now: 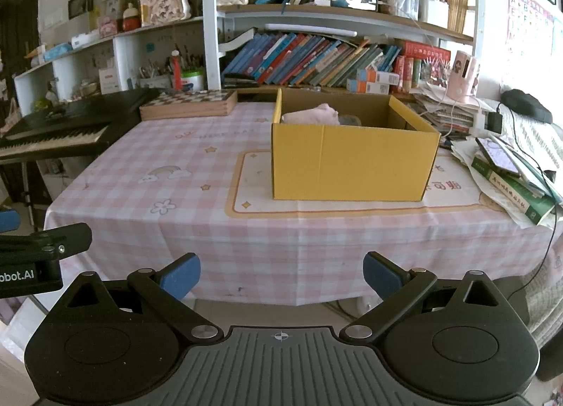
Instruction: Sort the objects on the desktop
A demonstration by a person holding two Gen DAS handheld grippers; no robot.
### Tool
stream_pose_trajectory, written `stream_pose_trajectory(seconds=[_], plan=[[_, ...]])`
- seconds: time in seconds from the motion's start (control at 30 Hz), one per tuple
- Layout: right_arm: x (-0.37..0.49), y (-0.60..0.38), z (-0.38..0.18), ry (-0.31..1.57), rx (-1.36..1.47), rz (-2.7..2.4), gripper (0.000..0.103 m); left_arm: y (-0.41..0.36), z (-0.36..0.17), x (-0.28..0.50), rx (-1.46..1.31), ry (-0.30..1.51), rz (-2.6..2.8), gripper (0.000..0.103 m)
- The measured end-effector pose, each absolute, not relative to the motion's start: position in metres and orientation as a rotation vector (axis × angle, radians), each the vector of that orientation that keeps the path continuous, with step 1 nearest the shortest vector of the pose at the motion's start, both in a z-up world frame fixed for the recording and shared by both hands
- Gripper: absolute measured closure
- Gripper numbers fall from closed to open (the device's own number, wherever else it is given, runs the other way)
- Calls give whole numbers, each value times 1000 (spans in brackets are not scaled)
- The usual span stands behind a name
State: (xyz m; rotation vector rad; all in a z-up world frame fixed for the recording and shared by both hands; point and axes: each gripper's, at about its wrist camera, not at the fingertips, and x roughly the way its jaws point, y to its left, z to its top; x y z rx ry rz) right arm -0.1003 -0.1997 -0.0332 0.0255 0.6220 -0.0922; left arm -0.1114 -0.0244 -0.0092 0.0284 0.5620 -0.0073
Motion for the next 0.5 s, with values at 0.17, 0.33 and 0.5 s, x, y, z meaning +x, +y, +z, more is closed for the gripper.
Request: stream_pose_trajectory(seconds=[0.17,0.33,0.5], plan=[[-100,-199,-33,622,25,-93,3,-25,-10,-111,28,562,-8,0],[-99,-198,-35,624,23,-91,3,-26,-11,-111,21,568,-16,0],[-96,-196,-37,628,20,-89,3,-27,-12,-110,18,569,-21,0]])
